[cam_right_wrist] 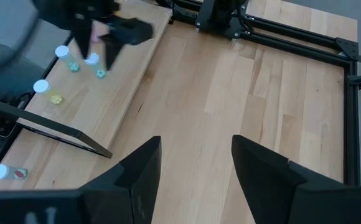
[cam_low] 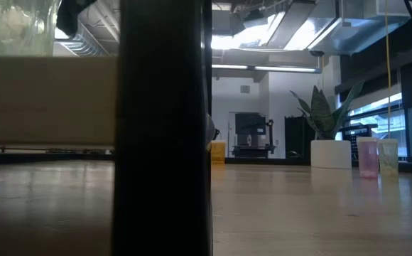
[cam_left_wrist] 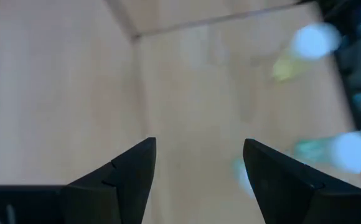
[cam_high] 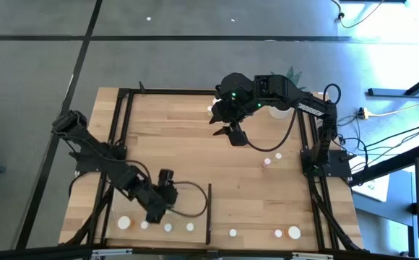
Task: Pick and place medicine bottles onto shelf by color
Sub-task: Put the top yellow pill bottle on the shelf aligned with the other yellow pill bottle
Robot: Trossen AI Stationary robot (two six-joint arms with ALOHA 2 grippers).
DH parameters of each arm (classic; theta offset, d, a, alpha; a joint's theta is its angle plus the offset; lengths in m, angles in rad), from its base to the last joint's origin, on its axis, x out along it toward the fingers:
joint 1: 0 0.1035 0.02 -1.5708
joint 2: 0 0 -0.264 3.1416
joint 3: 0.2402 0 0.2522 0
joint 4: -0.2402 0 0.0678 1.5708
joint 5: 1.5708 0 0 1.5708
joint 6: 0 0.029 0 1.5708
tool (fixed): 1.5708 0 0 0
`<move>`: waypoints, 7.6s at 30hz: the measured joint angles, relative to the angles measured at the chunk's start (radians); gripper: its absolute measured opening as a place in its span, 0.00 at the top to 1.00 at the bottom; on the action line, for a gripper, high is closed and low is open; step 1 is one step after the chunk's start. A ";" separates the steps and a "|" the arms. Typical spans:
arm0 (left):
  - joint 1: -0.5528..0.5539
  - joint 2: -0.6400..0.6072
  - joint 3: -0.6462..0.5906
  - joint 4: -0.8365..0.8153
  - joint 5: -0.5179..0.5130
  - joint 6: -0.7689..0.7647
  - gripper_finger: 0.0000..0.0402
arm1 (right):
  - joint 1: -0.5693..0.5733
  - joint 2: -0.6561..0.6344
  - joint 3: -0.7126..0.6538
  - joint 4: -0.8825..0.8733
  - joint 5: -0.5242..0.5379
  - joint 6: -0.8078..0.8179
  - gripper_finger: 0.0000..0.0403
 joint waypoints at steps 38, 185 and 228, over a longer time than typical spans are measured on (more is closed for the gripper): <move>0.868 -0.189 -0.123 0.201 0.145 0.376 0.42 | -0.105 0.000 0.000 -0.183 0.192 0.071 0.51; 1.011 0.475 -0.328 1.460 0.023 0.204 0.14 | -0.274 0.001 0.000 -0.050 0.026 -0.056 0.51; 1.034 0.404 0.055 0.568 0.034 0.156 0.14 | -0.274 0.001 0.000 -0.014 0.026 -0.056 0.51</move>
